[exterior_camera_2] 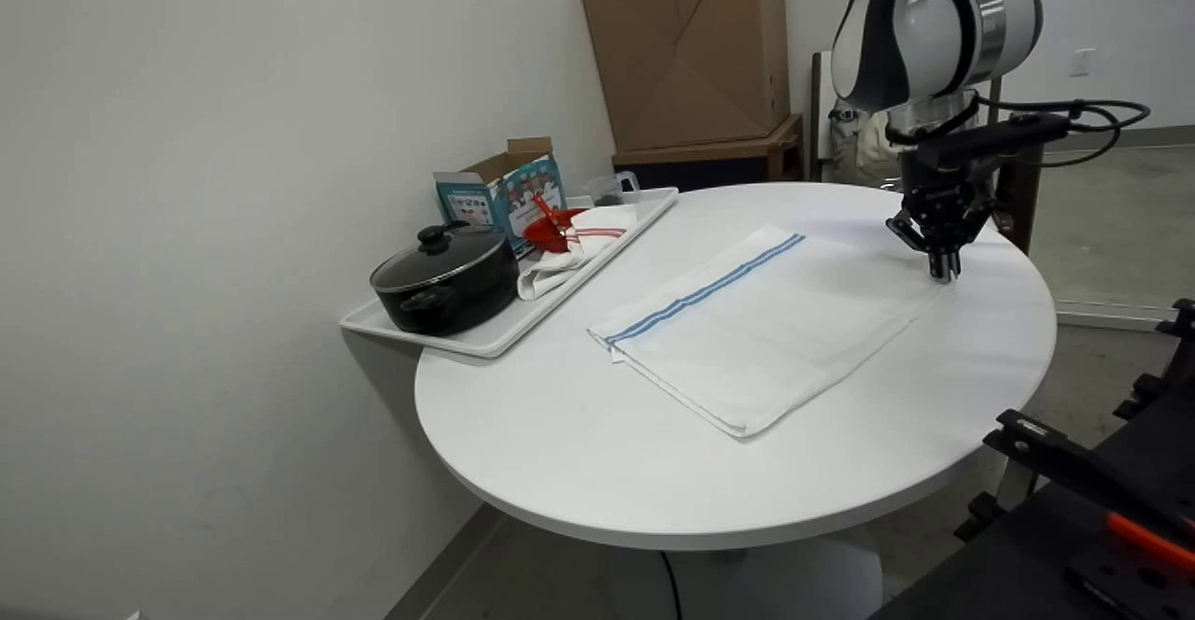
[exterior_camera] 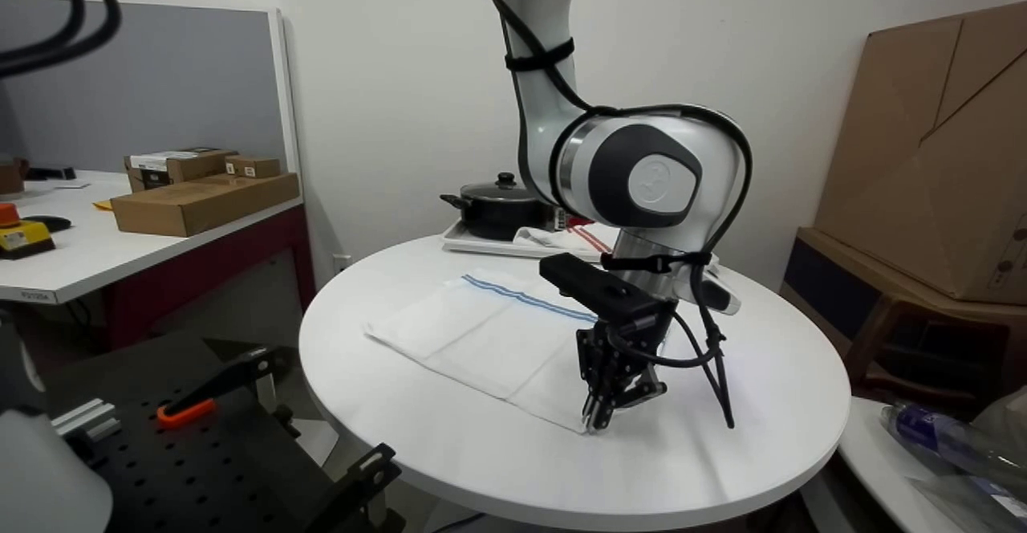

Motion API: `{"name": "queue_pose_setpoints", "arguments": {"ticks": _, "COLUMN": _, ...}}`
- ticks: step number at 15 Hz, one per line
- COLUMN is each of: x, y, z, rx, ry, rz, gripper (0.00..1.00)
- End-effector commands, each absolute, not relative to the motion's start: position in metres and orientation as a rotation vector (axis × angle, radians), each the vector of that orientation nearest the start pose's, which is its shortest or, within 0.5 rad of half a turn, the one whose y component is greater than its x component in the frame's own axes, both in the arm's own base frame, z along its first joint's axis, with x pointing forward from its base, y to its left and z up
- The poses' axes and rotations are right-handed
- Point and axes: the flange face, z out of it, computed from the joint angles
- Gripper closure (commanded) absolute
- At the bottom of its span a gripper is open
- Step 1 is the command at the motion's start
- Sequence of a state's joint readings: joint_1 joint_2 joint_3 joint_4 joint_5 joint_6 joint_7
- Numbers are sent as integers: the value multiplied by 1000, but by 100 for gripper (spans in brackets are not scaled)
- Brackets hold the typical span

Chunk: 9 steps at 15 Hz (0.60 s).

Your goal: Fold the towel three times

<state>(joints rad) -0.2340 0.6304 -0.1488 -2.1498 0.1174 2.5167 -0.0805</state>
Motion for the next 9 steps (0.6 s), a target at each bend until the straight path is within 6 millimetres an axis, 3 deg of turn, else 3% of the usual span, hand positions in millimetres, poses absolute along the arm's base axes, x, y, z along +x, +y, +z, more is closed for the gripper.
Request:
{"name": "queue_pose_setpoints", "arguments": {"ticks": 1, "x": 497, "y": -210, "z": 124, "rx": -3032, "ry": 615, "rz": 322, "gripper": 99}}
{"name": "queue_pose_setpoints", "arguments": {"ticks": 9, "x": 526, "y": -222, "z": 243, "rx": -2995, "ry": 662, "rz": 107, "gripper": 99}}
